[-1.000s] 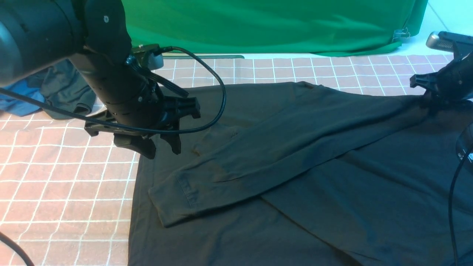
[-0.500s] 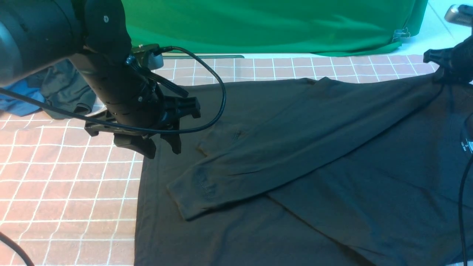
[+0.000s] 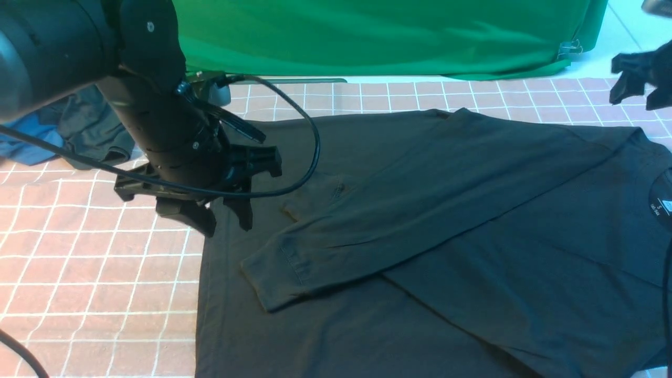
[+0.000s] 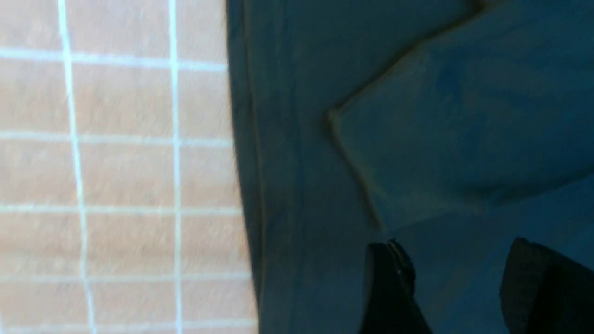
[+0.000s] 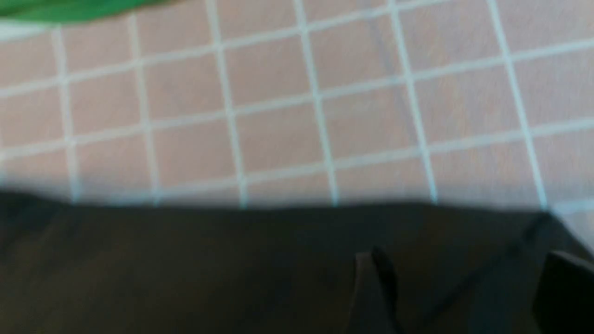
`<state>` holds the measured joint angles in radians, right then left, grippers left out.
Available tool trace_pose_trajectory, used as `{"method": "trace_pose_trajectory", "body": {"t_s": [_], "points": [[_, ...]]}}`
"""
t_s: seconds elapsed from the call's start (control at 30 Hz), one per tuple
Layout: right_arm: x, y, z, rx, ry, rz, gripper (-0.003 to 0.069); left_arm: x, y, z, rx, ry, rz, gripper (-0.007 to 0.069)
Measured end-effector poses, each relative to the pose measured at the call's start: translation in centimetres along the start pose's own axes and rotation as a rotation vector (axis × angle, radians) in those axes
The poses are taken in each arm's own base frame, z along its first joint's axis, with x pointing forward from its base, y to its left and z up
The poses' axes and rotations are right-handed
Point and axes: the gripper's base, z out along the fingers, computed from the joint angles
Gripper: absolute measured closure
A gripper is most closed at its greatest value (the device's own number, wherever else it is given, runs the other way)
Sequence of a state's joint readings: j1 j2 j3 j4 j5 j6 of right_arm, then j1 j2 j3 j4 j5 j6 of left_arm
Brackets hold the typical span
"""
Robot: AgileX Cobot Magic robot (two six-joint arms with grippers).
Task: Fold a long-sleeved shirt over a pink coffee tablecloth.
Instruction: 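Grasp the near edge of the shirt at its hem and shoulder corners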
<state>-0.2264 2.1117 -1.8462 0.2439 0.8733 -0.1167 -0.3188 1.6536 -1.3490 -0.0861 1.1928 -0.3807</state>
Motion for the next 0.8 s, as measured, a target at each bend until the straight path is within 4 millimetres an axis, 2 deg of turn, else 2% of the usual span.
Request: {"method": "trace_pose_trajectory", "body": {"t_s": [0.07, 0.1, 0.13, 0.2, 0.27, 0.33, 0.37, 0.4, 0.43, 0.5, 0.63, 0.8], "points": [[0.2, 1.1, -4.0, -0.022, 0.053, -0.076, 0.0328, 0.5, 0.1, -0.1, 0.0, 0.017, 0.012, 0.0331], [0.2, 1.4, -5.3, -0.027, 0.049, -0.1, 0.0373, 0.8, 0.2, -0.1, 0.002, 0.02, 0.015, 0.0347], [0.3, 1.9, -7.3, -0.033, 0.048, -0.126, 0.0471, 1.6, 0.1, -0.3, 0.006, 0.027, 0.024, 0.0389], [0.6, 2.6, -10.0, -0.037, 0.025, -0.151, 0.0578, 3.2, -0.1, -0.5, 0.011, 0.036, 0.027, 0.0452], [0.9, 2.9, -11.3, -0.038, 0.01, -0.158, 0.0601, 4.5, -0.2, -0.4, 0.012, 0.054, 0.021, 0.0494], [1.9, 3.5, -14.3, -0.04, -0.023, -0.17, 0.0618, 7.6, -0.4, 0.2, 0.0, 0.103, 0.002, 0.0568], [2.5, 3.7, -15.6, -0.041, -0.035, -0.173, 0.0619, 9.8, -0.4, 0.9, -0.02, 0.147, -0.001, 0.0596], [2.6, 3.7, -15.8, -0.041, -0.036, -0.173, 0.062, 9.8, -0.4, 0.9, -0.02, 0.147, -0.001, 0.0599], [3.2, 3.9, -16.9, -0.046, -0.053, -0.178, 0.062, 11.5, -0.4, 1.6, -0.041, 0.18, 0.009, 0.0608], [4.2, 4.2, -17.8, -0.063, -0.055, -0.185, 0.062, 13.6, -0.3, 3.0, -0.065, 0.208, 0.017, 0.0606], [5.7, 4.4, -18.4, -0.091, -0.042, -0.191, 0.062, 15.4, 0.0, 5.0, -0.1, 0.195, 0.014, 0.0541], [6.7, 4.4, -18.0, -0.102, -0.021, -0.197, 0.062, 17.0, 1.1, 7.0, -0.144, 0.208, -0.038, 0.0342]]}}
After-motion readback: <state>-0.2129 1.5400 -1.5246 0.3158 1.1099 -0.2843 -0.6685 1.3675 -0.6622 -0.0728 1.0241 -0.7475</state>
